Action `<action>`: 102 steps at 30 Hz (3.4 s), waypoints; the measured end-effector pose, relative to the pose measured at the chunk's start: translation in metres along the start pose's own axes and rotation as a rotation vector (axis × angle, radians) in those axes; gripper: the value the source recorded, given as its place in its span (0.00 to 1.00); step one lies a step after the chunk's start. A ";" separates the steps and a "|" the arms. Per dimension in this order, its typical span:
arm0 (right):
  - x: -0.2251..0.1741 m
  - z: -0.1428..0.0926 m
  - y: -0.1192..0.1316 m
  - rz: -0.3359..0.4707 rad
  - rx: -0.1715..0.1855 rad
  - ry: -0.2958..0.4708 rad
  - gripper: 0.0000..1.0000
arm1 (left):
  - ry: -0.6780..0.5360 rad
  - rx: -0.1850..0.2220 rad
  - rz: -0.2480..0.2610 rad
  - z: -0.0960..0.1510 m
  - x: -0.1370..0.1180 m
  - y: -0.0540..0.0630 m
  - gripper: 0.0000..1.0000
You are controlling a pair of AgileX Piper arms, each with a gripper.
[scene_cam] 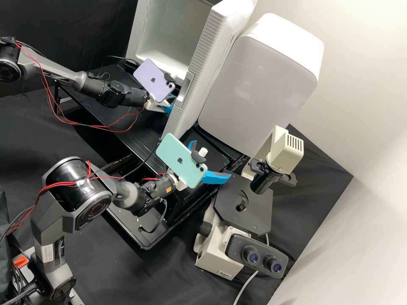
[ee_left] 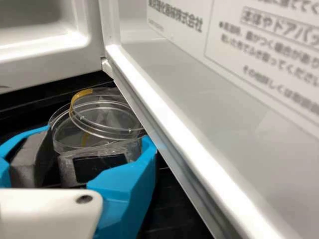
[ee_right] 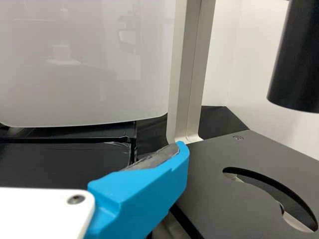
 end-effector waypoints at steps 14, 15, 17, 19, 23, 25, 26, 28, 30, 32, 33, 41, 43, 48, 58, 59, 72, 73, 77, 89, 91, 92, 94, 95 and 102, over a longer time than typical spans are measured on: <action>0.000 0.000 0.000 0.000 0.000 0.000 1.00 | -0.012 0.007 0.003 0.001 0.000 -0.001 0.00; 0.000 0.000 0.000 0.000 0.000 0.000 1.00 | -0.012 0.007 0.003 0.001 0.000 -0.001 0.00; 0.000 0.000 0.000 0.000 0.000 0.000 1.00 | -0.012 0.007 0.003 0.001 0.000 -0.001 0.00; 0.000 0.000 0.000 0.000 0.000 0.000 1.00 | -0.013 0.007 0.003 0.001 0.000 -0.001 0.00; 0.000 0.000 0.000 0.000 0.000 0.000 1.00 | -0.014 0.005 0.002 0.001 0.000 -0.001 0.00; 0.000 0.000 0.000 0.000 0.000 0.000 1.00 | -0.016 0.009 0.002 0.001 0.000 -0.001 0.00; 0.000 0.000 0.000 0.000 0.000 0.000 1.00 | -0.016 0.013 0.004 0.000 -0.001 -0.001 0.00; 0.000 0.000 0.000 0.000 0.000 0.000 1.00 | -0.017 0.014 0.004 0.000 -0.002 -0.002 0.00; 0.000 0.000 0.000 0.000 0.000 0.000 1.00 | -0.019 0.019 0.009 -0.001 -0.004 -0.001 0.00; 0.000 0.000 0.000 0.000 0.000 0.000 1.00 | -0.020 0.015 0.012 -0.002 -0.006 -0.001 0.00; 0.000 0.000 0.000 0.000 0.000 0.000 1.00 | -0.023 0.017 0.019 -0.002 -0.009 0.001 0.00; 0.000 0.000 0.000 0.000 0.000 0.000 1.00 | -0.019 0.065 0.055 -0.027 -0.027 0.005 0.00; 0.000 0.000 0.000 0.000 0.000 0.000 1.00 | -0.002 0.054 0.052 -0.039 -0.028 0.005 0.00; 0.000 0.000 0.000 0.000 0.000 0.000 1.00 | 0.026 0.017 0.052 -0.059 -0.034 0.003 0.00; 0.000 0.000 0.000 0.000 0.000 0.000 1.00 | -0.003 0.012 0.047 -0.061 -0.042 0.000 1.00; 0.000 0.000 0.000 0.000 0.000 0.000 1.00 | -0.008 0.012 0.047 -0.060 -0.042 0.000 1.00; 0.000 0.000 0.000 0.000 0.000 0.000 1.00 | -0.049 0.059 0.013 -0.053 -0.034 -0.013 1.00; 0.000 0.000 0.000 0.000 0.000 0.000 1.00 | -0.039 0.063 0.018 -0.054 -0.035 -0.015 1.00; 0.000 0.000 0.000 0.000 0.000 0.000 1.00 | 0.000 0.117 0.066 -0.058 -0.040 -0.022 1.00; 0.000 0.000 0.000 0.000 0.000 0.000 1.00 | 0.068 0.355 0.262 -0.076 -0.082 -0.037 1.00; 0.000 0.000 0.000 0.000 0.000 0.000 1.00 | 0.056 0.390 0.296 -0.079 -0.091 -0.039 1.00; 0.000 0.000 0.000 0.000 0.000 0.000 1.00 | 0.032 0.399 0.313 -0.080 -0.096 -0.040 1.00; 0.000 0.000 0.000 0.000 0.000 0.000 1.00 | -0.020 0.408 0.339 -0.083 -0.105 -0.041 1.00; 0.000 0.000 0.000 0.000 0.000 0.000 1.00 | -0.043 0.396 0.350 -0.084 -0.108 -0.041 1.00; 0.000 0.000 0.000 0.000 0.000 0.000 1.00 | -0.119 0.311 0.344 -0.098 -0.130 -0.046 1.00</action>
